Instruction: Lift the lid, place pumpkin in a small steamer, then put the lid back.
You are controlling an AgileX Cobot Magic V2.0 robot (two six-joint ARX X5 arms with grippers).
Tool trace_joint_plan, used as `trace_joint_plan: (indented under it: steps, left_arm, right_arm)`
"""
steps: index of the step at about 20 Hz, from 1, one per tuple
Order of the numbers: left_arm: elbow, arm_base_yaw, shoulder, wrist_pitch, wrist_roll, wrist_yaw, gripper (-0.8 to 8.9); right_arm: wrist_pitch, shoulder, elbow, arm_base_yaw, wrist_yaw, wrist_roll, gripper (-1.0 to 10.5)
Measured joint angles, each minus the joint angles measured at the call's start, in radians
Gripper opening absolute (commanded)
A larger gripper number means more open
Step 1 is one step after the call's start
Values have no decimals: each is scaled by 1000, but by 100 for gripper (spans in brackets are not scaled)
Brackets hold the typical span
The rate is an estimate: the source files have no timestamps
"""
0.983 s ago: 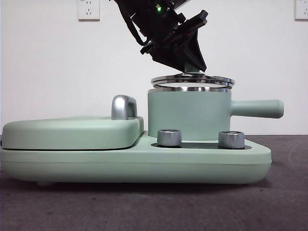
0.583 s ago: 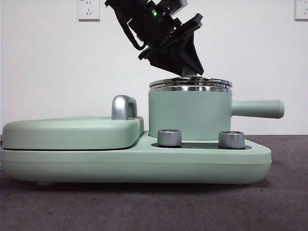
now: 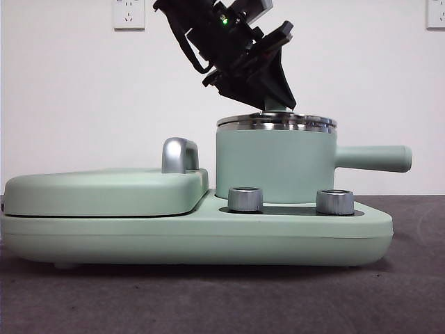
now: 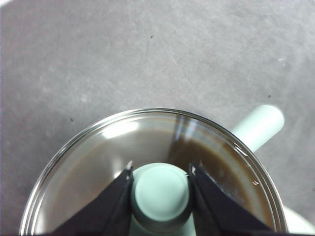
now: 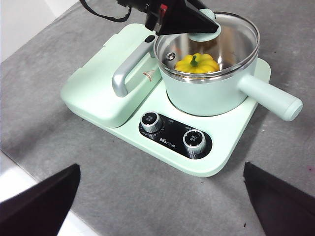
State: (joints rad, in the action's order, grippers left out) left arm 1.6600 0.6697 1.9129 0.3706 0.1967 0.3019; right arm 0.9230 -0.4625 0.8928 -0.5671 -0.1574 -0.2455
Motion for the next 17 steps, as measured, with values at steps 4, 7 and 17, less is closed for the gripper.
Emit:
trace_joint_plan:
  steps: [4,7,17]
  left_arm:
    - [0,0,3,-12,32,4,15]
    - [0,0,5,-16,32,5,15]
    - [3,1,12,1,-18,8,516]
  right_arm:
    - [0,0,0,0,0,-4,545]
    - [0,0,0,0,0,-6,545]
    - [0,0,0,0,0,-6,545]
